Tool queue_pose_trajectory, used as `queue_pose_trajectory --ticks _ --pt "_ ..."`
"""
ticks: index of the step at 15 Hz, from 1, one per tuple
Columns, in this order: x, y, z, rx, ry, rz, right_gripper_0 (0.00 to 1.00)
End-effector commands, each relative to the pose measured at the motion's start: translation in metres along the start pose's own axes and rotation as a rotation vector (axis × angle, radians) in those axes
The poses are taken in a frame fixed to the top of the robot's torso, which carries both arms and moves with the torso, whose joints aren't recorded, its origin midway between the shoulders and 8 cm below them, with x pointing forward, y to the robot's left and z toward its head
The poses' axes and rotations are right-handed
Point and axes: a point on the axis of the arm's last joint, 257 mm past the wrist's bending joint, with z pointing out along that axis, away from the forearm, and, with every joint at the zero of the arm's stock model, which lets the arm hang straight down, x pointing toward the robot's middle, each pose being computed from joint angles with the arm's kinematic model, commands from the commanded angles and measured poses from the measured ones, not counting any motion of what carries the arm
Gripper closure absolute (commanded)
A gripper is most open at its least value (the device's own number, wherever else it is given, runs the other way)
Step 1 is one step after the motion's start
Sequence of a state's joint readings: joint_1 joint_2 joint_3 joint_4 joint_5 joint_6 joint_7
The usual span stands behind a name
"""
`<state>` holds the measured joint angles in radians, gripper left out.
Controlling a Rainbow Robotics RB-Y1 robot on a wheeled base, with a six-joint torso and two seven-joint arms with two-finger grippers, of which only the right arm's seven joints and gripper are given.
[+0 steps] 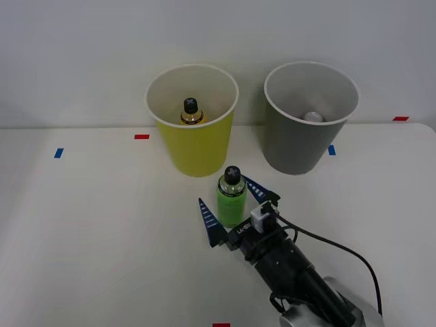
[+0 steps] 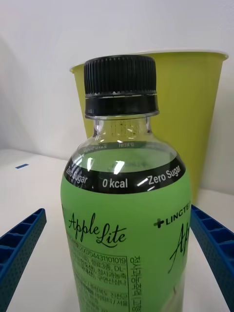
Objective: Put cans in the gray bin, plastic bottles in the light green bin
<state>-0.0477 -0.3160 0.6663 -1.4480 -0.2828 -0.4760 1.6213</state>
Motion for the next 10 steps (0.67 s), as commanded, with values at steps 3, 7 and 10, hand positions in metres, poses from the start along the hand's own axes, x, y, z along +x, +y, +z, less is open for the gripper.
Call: queue_pose_trajectory --ticks 3,7,10 --pt "-0.0041 -0.0066 0.0035 0.011 -0.008 -0.033 0.00" --pt "-0.0049 -0.0104 0.0037 0.014 -0.009 -0.043 0.48" --pt "-0.0053 -0.0100 0.0037 0.012 -0.010 -0.046 0.80"
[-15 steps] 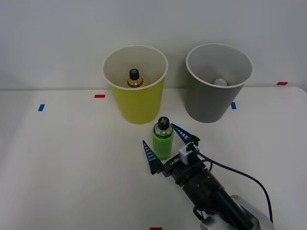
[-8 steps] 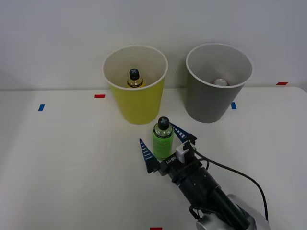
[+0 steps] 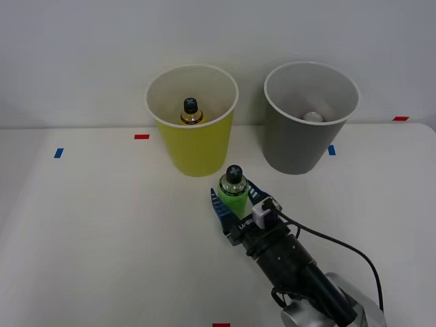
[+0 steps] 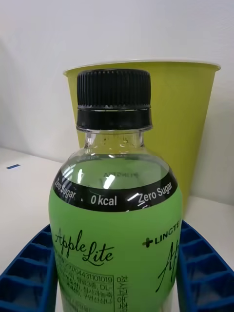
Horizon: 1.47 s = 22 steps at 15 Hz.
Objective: Put cans in the gray bin, plastic bottles in the light green bin
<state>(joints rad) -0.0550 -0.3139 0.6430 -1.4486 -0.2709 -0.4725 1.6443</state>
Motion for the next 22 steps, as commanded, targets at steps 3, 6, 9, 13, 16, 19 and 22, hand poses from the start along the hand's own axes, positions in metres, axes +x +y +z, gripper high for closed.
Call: queue_pose_trajectory --ticks 3,6,9,13,16,19,22 --pt "0.001 0.000 -0.001 -0.001 0.002 -0.003 0.84" --pt "0.000 -0.003 -0.004 0.000 -0.003 0.003 0.89" --pt "-0.003 -0.009 -0.017 0.003 -0.030 -0.005 1.00" --pt "-0.027 -0.024 -0.049 0.005 -0.051 0.017 1.00" --pt "-0.075 -0.032 -0.069 -0.011 -0.106 0.096 1.00" --pt "-0.128 -0.033 -0.066 -0.023 -0.190 0.224 1.00" --pt "-0.172 -0.031 -0.056 -0.052 -0.257 0.315 1.00"
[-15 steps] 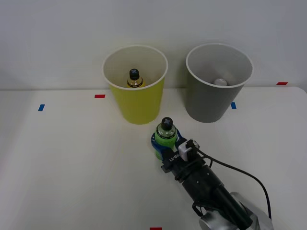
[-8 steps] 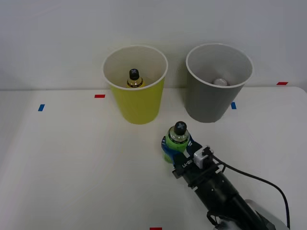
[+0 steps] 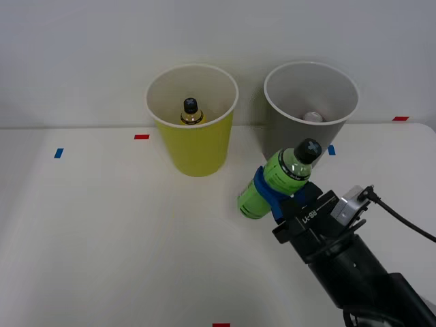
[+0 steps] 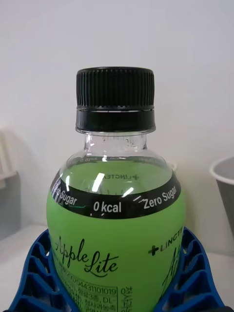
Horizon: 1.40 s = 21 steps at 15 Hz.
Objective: Put cans in the gray bin, plastic bottles in the light green bin
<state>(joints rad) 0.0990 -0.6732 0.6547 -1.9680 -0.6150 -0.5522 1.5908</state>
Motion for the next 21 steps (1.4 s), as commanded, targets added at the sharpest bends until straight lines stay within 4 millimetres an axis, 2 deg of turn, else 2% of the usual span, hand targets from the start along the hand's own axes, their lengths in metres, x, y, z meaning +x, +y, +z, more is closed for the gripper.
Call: queue_pose_trajectory --ticks 1,4,5,8,12,17,21 --pt "-0.047 0.017 0.028 -0.044 -0.055 0.094 1.00" --pt "-0.099 0.028 0.065 -0.078 -0.096 0.149 1.00" --pt "-0.111 0.028 0.076 -0.080 -0.114 0.166 1.00" --pt "-0.123 0.029 0.117 -0.098 -0.080 0.171 1.00" --pt "-0.105 0.014 0.175 -0.064 -0.077 0.180 1.00" --pt "-0.082 0.008 0.247 -0.034 -0.060 0.140 1.00" --pt "-0.061 0.002 0.276 -0.010 -0.018 0.098 1.00"
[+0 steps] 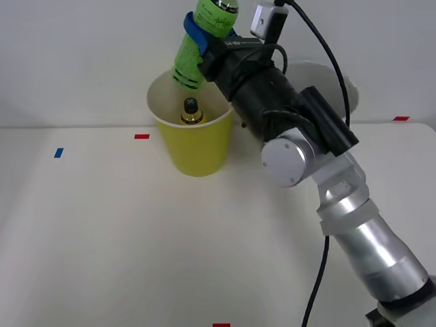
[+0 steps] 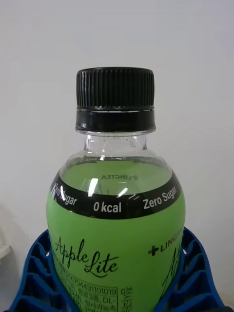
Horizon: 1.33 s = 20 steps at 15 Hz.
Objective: Put cans in the gray bin, plastic bottles in the light green bin
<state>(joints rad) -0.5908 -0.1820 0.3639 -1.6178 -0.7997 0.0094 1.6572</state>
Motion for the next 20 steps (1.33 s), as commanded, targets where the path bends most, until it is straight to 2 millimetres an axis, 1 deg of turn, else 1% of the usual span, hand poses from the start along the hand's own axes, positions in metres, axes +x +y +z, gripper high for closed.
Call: queue_pose_trajectory --ticks 1,4,6,9,17,20 --pt "0.008 0.001 0.018 0.006 0.015 -0.035 1.00" --pt "0.011 0.004 0.020 0.004 0.021 -0.039 1.00" --pt "0.017 0.003 0.026 -0.003 0.086 -0.060 1.00" --pt "0.014 0.002 0.033 -0.003 0.121 -0.082 1.00" --pt "0.016 0.009 0.035 -0.008 0.119 -0.076 1.00" --pt "0.022 0.011 0.036 -0.015 0.147 -0.080 1.00"
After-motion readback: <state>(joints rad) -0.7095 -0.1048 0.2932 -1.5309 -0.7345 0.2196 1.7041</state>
